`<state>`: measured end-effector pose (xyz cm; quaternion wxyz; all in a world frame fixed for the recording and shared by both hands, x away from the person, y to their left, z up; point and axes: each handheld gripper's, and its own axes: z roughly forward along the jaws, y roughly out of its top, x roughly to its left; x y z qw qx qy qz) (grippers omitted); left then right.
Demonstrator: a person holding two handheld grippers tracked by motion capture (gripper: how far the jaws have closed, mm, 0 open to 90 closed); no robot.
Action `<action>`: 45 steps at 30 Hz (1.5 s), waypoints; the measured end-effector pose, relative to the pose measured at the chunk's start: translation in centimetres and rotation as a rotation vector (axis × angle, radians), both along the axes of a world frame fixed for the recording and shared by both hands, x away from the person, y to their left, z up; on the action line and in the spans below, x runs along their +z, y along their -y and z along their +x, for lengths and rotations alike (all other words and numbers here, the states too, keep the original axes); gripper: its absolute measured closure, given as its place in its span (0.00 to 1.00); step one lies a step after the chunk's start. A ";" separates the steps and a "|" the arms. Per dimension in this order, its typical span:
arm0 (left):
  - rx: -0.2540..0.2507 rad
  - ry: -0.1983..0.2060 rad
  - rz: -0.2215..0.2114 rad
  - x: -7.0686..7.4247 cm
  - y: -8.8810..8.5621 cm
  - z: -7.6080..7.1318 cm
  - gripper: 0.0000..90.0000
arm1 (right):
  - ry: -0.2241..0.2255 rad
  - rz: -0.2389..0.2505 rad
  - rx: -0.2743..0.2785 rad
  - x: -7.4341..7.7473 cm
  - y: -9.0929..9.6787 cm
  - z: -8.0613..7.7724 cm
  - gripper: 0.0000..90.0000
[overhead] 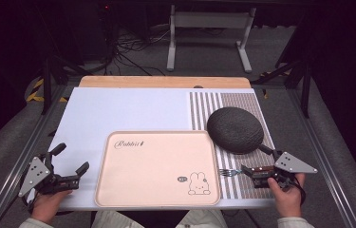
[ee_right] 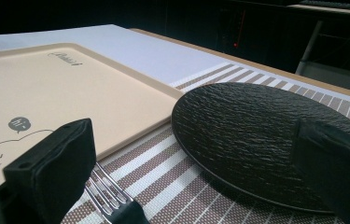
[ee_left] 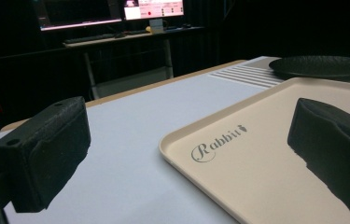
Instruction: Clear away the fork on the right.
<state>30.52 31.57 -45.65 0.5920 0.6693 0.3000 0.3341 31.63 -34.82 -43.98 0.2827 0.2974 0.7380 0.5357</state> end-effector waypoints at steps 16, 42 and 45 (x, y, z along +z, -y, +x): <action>0.007 -0.010 -0.042 0.0 -0.4 0.0 0.00 | -0.007 -0.001 0.001 0.1 -0.1 0.1 0.01; -0.004 -0.003 -0.033 0.1 -0.3 -0.1 0.00 | -0.017 -0.027 0.058 2.5 -1.2 2.5 0.01; -0.004 -0.005 -0.033 0.1 -0.3 -0.1 0.00 | -0.041 -0.069 0.071 3.5 -1.5 3.2 0.02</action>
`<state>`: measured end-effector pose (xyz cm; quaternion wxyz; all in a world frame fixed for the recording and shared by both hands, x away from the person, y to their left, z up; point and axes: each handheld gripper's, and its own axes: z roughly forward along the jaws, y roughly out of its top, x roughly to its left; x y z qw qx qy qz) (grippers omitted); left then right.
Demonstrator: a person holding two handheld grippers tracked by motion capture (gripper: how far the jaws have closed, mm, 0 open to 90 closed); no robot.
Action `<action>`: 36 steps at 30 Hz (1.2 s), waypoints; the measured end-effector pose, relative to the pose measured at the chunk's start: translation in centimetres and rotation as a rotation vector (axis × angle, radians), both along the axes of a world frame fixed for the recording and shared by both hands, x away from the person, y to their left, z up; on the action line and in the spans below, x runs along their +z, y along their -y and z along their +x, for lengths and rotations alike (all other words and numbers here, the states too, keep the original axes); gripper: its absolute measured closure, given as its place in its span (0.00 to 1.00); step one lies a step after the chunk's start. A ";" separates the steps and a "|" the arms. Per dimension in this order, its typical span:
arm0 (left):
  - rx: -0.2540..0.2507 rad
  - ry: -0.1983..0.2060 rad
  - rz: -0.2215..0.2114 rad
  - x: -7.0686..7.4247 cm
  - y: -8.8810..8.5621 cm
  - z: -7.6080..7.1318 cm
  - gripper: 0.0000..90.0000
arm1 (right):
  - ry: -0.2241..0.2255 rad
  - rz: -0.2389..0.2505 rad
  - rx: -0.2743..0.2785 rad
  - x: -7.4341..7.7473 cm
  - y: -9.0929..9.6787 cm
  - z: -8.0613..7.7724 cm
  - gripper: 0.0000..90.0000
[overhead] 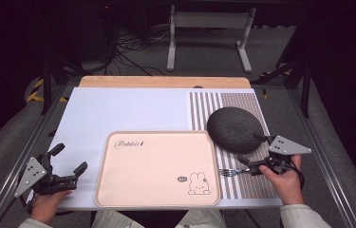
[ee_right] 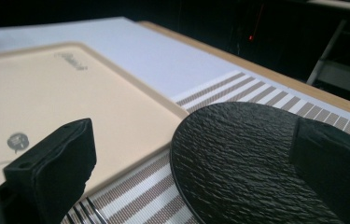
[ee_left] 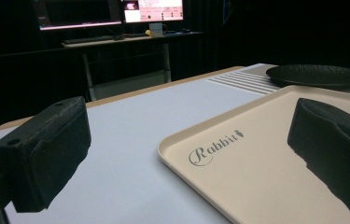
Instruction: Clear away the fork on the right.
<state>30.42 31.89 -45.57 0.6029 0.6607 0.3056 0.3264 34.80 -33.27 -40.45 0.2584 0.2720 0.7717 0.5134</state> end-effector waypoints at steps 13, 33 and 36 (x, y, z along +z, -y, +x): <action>-0.005 0.003 0.010 0.1 0.1 -0.1 0.00 | -0.157 -0.331 0.079 3.2 -0.6 1.5 0.05; -0.006 0.002 0.014 0.0 0.1 -0.1 0.00 | -0.335 -0.681 0.175 4.8 -1.2 2.7 0.11; -0.007 0.002 0.016 0.0 0.2 -0.1 0.00 | -0.366 -0.721 0.184 4.7 -1.3 2.8 0.11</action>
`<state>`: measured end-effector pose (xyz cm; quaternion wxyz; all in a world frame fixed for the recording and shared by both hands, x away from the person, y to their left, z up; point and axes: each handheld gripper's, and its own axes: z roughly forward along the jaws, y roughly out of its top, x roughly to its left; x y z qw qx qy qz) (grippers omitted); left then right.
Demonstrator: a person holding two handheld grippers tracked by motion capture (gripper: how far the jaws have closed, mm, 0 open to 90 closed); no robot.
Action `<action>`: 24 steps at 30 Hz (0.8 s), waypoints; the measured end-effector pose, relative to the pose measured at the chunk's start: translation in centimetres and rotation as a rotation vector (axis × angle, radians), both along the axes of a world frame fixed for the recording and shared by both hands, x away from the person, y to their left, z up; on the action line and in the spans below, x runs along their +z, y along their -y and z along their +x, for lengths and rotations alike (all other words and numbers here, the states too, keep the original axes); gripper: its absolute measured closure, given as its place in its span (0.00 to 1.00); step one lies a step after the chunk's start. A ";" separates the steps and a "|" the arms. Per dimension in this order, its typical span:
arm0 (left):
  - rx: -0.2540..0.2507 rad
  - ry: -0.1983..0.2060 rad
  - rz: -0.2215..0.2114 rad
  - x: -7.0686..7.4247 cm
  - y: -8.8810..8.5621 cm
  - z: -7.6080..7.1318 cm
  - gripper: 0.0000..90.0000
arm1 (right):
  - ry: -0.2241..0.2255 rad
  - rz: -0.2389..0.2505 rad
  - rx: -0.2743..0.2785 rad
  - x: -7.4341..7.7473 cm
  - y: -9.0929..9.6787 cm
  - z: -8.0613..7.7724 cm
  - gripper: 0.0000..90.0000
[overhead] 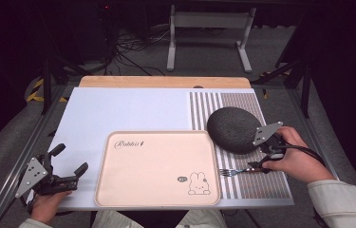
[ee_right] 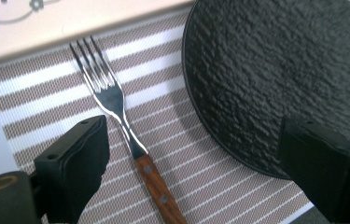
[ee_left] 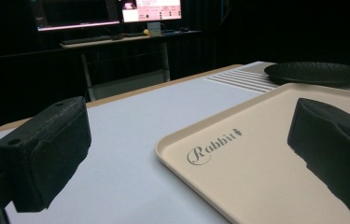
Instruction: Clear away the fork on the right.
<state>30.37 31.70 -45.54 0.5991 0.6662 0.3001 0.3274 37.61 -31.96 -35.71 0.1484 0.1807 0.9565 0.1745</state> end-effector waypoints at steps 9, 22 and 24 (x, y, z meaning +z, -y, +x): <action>0.002 -0.004 -0.004 -0.1 0.0 0.0 0.00 | -0.099 -0.111 0.070 -0.5 -0.4 0.6 0.14; 0.003 -0.001 -0.002 0.0 -0.1 0.1 0.00 | -0.175 -0.226 0.132 -1.8 -1.0 0.8 0.19; 0.002 -0.002 -0.003 0.0 -0.1 0.0 0.00 | -0.191 -0.258 0.135 -2.1 -1.0 0.8 0.20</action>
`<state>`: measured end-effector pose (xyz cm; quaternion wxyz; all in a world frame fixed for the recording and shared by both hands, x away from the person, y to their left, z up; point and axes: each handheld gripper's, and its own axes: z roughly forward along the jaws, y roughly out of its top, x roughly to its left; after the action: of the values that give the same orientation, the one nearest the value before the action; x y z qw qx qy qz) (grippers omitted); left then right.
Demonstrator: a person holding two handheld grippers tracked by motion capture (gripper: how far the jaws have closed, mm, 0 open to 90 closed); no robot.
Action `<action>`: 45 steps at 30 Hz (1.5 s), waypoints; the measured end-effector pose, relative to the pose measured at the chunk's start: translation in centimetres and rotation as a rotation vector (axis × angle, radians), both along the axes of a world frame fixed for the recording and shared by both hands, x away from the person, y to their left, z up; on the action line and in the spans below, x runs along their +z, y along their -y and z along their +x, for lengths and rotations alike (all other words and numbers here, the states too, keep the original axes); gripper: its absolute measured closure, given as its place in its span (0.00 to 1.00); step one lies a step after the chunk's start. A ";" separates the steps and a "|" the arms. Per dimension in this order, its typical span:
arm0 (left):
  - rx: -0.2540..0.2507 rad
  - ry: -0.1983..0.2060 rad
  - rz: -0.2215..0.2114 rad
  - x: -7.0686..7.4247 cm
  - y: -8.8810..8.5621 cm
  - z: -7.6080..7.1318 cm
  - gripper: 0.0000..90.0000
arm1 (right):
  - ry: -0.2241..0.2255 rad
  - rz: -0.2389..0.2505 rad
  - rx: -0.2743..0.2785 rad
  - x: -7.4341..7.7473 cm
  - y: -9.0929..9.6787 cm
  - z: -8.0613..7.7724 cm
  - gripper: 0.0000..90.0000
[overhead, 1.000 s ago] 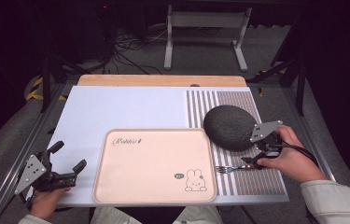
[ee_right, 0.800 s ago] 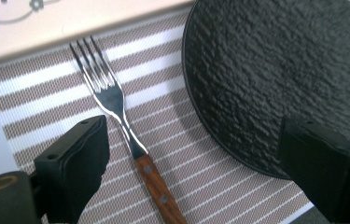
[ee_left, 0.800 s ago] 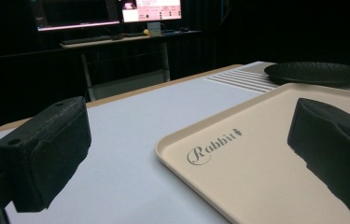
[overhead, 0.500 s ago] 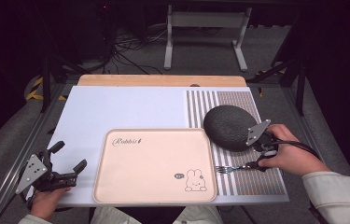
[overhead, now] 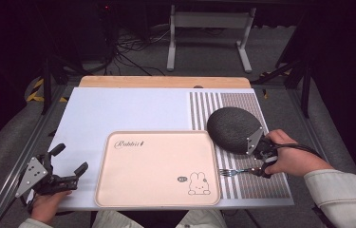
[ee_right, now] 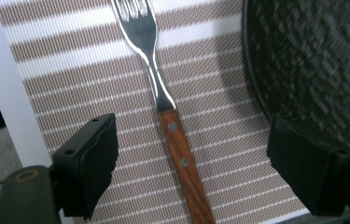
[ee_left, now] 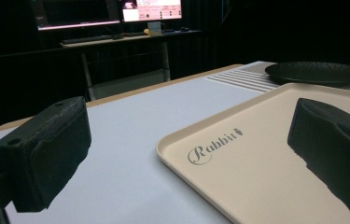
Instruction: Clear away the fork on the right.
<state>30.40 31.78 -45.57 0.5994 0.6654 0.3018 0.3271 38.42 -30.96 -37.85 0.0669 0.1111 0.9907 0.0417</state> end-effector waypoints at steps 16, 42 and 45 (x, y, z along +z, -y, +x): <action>0.001 0.006 0.003 0.0 0.0 0.0 0.00 | -0.050 -0.058 0.056 -1.6 -0.4 -0.1 0.46; 0.003 0.001 -0.004 0.0 0.0 0.0 0.00 | -0.084 -0.076 0.125 -3.4 0.4 0.5 0.83; 0.005 0.001 -0.007 0.0 -0.1 0.0 0.00 | -0.093 -0.089 0.128 -3.3 0.3 0.5 0.85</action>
<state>30.36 31.85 -45.57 0.6010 0.6624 0.3042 0.3280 38.88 -31.24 -41.20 0.0228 0.0464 0.9987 -0.0036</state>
